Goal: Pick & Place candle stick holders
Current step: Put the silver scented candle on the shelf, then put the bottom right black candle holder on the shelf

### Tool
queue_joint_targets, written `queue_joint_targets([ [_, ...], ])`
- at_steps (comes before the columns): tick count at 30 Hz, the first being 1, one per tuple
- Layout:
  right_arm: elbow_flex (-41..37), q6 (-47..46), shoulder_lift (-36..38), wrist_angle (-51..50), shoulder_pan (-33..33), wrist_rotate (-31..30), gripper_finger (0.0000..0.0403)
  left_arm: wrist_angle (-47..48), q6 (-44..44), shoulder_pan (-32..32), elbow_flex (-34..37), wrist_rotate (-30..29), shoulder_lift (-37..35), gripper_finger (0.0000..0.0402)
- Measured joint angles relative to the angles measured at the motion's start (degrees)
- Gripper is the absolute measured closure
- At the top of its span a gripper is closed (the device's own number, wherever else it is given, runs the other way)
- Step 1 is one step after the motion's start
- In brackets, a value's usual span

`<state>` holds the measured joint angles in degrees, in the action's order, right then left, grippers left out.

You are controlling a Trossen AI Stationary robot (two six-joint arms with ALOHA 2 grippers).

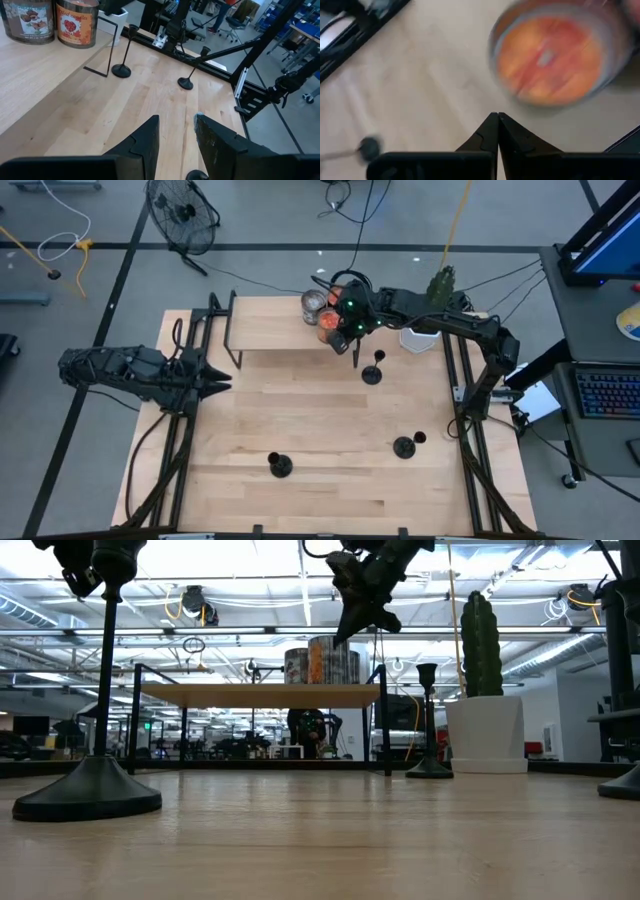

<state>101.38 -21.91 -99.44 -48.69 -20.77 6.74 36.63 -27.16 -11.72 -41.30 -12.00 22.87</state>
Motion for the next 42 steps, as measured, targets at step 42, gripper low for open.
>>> queue_joint_targets([
  [42, -11.3, -29.6, 28.5, -41.2, 37.1, 9.3, 0.0387, -1.6, -4.9, 0.0, 0.0, -0.1, 0.0, 0.027],
])
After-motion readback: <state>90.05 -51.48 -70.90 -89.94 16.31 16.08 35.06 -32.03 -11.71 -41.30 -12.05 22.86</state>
